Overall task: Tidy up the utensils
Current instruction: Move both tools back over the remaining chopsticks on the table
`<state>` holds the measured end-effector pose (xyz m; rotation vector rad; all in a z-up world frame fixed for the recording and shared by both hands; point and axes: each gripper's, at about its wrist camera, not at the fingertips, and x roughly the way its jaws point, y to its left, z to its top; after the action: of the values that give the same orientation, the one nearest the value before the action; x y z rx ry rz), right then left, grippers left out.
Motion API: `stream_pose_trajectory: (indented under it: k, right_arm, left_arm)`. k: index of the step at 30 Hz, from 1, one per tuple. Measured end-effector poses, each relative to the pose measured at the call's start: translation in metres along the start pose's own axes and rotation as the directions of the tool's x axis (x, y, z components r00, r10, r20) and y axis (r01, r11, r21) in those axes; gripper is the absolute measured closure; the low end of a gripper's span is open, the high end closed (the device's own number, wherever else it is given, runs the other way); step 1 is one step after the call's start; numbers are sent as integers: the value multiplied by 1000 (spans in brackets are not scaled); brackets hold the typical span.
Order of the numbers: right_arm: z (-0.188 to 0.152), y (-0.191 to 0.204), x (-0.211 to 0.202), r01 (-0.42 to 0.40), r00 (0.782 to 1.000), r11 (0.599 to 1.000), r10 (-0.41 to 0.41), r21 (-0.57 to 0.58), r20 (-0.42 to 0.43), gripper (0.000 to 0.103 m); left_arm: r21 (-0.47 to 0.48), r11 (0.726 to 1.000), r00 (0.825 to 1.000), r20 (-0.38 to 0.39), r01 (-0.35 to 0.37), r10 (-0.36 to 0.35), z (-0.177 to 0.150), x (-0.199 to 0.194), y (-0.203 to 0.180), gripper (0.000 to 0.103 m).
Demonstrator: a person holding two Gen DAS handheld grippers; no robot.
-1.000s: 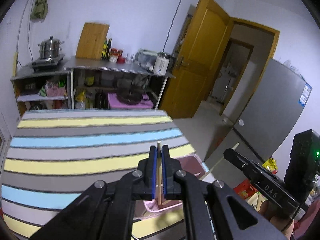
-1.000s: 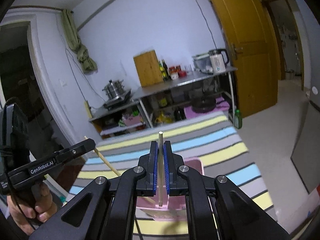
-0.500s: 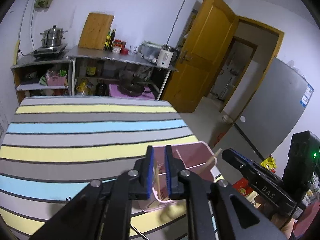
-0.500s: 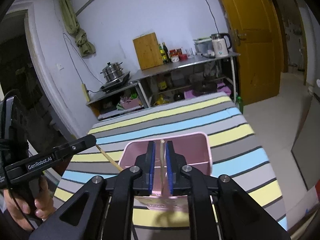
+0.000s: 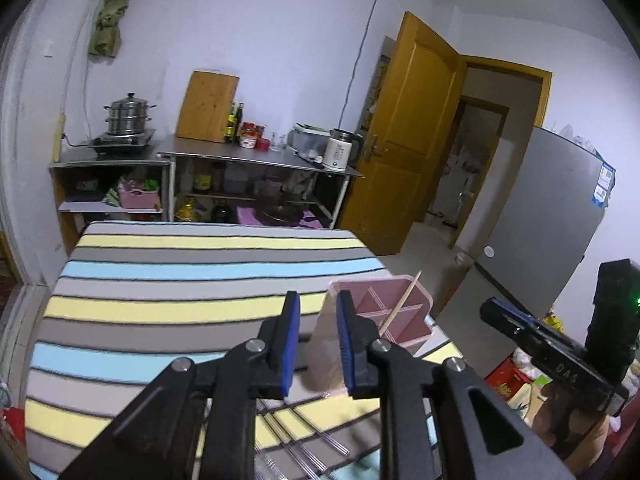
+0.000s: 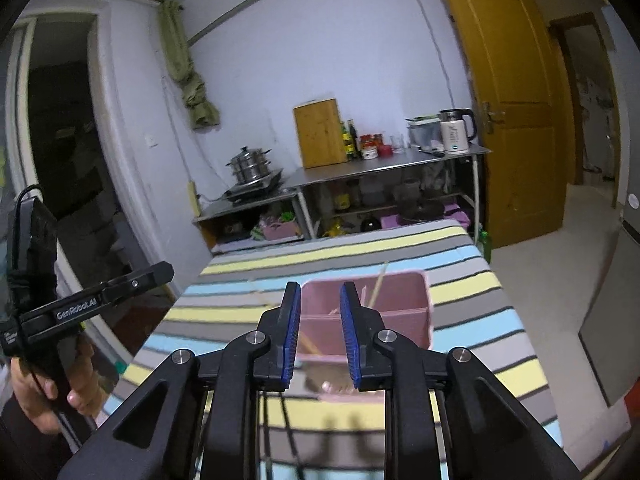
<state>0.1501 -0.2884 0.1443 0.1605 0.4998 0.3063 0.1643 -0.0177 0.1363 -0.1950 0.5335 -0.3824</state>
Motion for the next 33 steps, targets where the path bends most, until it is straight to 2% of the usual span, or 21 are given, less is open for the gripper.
stream_pose_trajectory:
  k: [5, 10, 15, 21, 28, 31, 33]
  right_arm:
    - [-27, 13, -3, -26, 999, 1000, 25, -16, -38, 82]
    - [-55, 24, 11, -43, 993, 999, 40, -23, -112, 82]
    - [-75, 32, 30, -66, 981, 997, 59, -33, -185, 82]
    - [-93, 45, 55, -99, 963, 994, 83, -49, -255, 82]
    - [-101, 50, 79, -119, 947, 992, 99, -47, -304, 82]
    - [-102, 51, 84, -119, 945, 992, 99, -46, -312, 82]
    - [-103, 50, 87, -119, 944, 992, 99, -44, -315, 82]
  left_arm:
    - [-38, 998, 999, -21, -43, 42, -38, -15, 20, 84]
    - [-79, 992, 991, -93, -99, 91, -75, -9, 44, 84]
    - [-112, 982, 976, -174, -150, 129, -106, 9, 64, 84]
    - [-139, 970, 949, -272, -200, 157, -135, 44, 86, 84]
    - [-140, 959, 923, -336, -245, 187, -149, 78, 99, 84]
    - [-142, 960, 921, -344, -241, 181, -147, 85, 101, 84]
    - [-127, 957, 916, -345, -263, 205, -148, 89, 102, 84]
